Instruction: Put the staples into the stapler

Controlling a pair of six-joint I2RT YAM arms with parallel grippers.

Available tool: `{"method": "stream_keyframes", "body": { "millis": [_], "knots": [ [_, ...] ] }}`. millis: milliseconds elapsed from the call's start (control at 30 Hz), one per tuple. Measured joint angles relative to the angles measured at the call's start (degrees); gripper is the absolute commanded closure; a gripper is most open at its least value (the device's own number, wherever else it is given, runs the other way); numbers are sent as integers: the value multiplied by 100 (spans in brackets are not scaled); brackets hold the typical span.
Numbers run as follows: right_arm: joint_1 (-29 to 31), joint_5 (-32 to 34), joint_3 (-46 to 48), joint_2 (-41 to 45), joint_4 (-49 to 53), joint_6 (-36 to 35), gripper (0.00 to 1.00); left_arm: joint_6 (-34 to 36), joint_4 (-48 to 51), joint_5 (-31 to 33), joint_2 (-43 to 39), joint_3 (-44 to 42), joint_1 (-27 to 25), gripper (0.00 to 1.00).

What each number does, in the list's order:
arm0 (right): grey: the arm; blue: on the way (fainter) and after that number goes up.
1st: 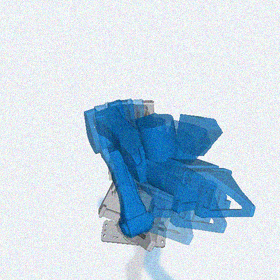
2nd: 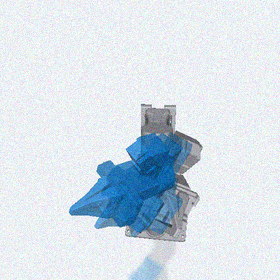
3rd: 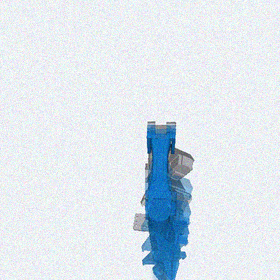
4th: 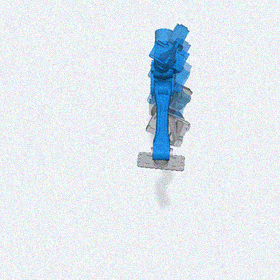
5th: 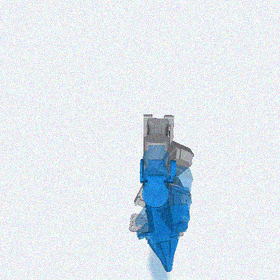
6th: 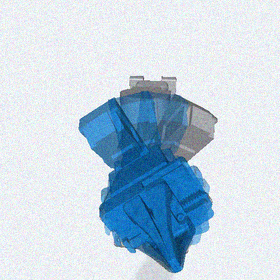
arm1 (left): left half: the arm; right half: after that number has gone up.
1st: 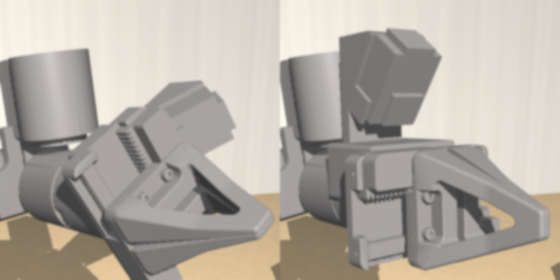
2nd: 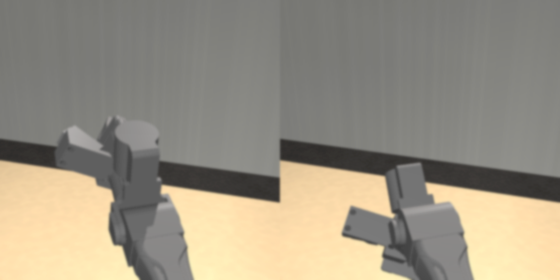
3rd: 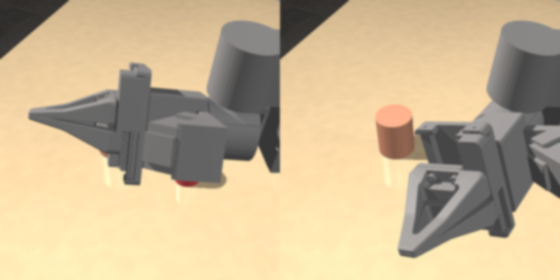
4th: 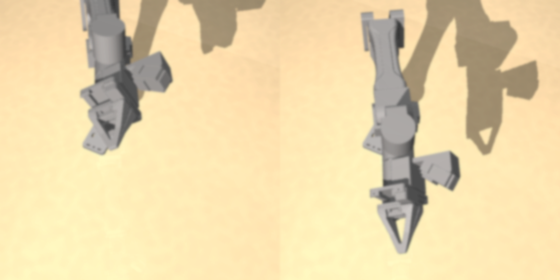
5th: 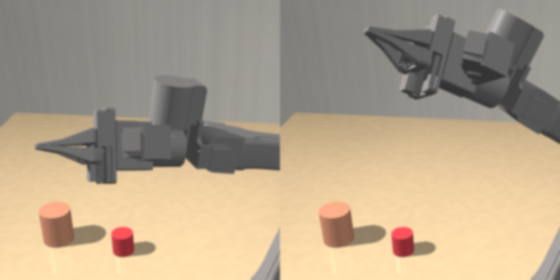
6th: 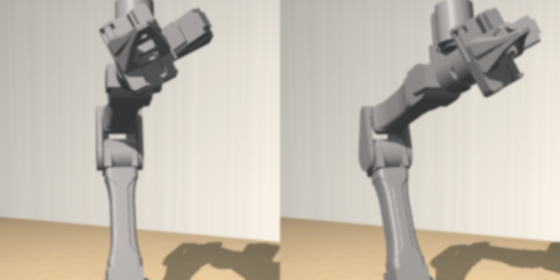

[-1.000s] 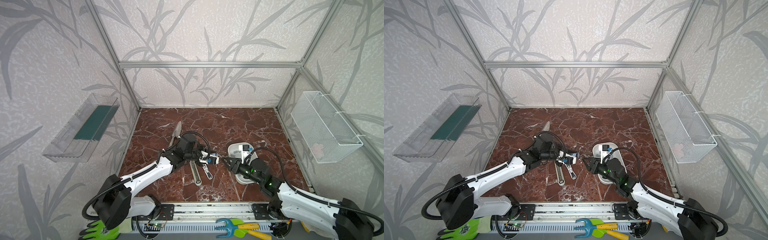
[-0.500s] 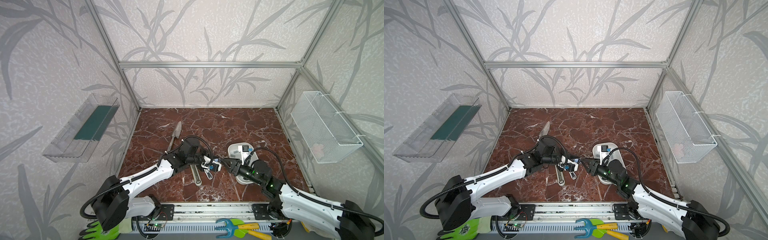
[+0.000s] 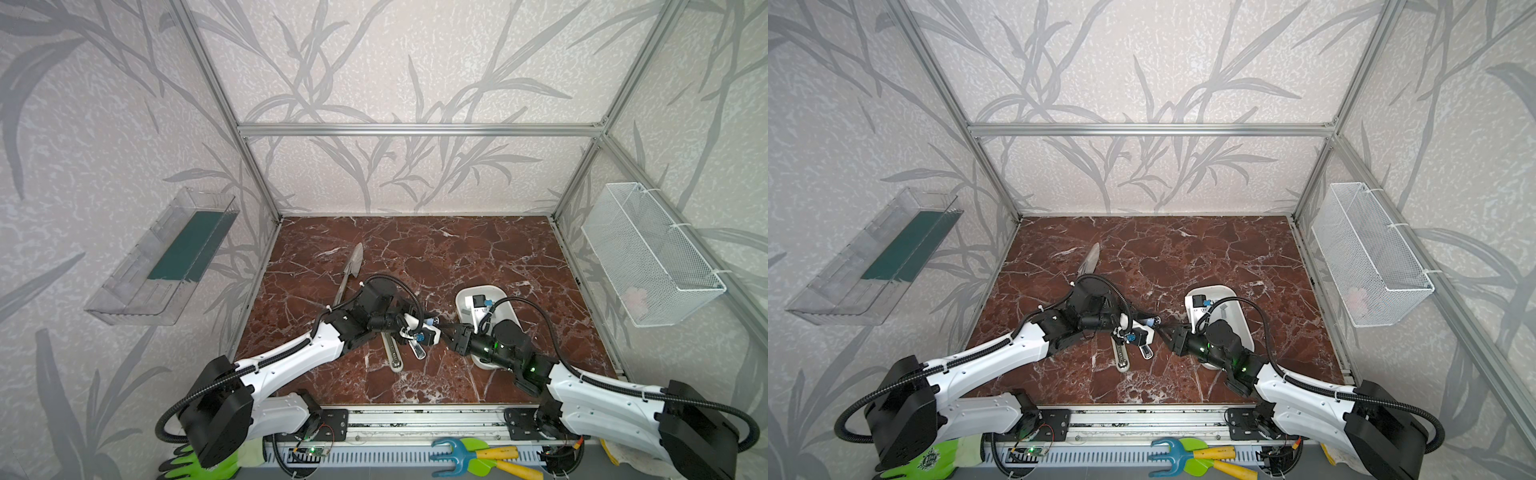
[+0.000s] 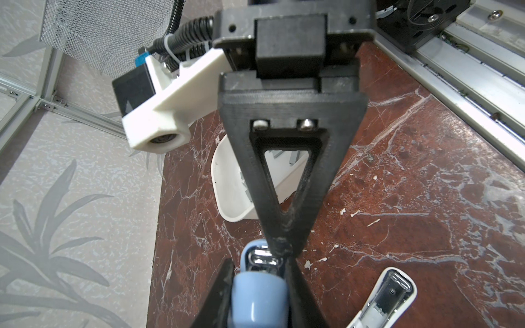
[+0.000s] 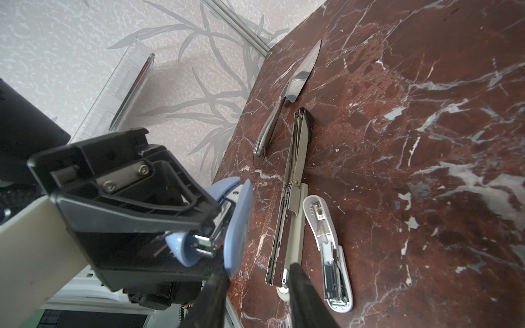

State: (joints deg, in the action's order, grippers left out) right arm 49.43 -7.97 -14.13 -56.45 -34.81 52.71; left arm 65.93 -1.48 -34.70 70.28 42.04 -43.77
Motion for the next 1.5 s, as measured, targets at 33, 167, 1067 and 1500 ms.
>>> {"method": "stream_keyframes", "body": {
  "millis": [33, 167, 1067, 1500],
  "knots": [
    [0, -9, 0, -7, -11, 0, 64, 4, 9, -31, -2, 0, 2, 100],
    [4, -33, 0, -9, -35, 2, 65, 7, 20, -136, -11, 0, 13, 100],
    [42, -83, 293, 313, -402, 487, 71, 138, -79, -564, -13, -72, -146, 100],
    [81, -114, 339, 264, -616, 649, 89, 140, -120, -555, -4, -103, -162, 100]
  ]
}}
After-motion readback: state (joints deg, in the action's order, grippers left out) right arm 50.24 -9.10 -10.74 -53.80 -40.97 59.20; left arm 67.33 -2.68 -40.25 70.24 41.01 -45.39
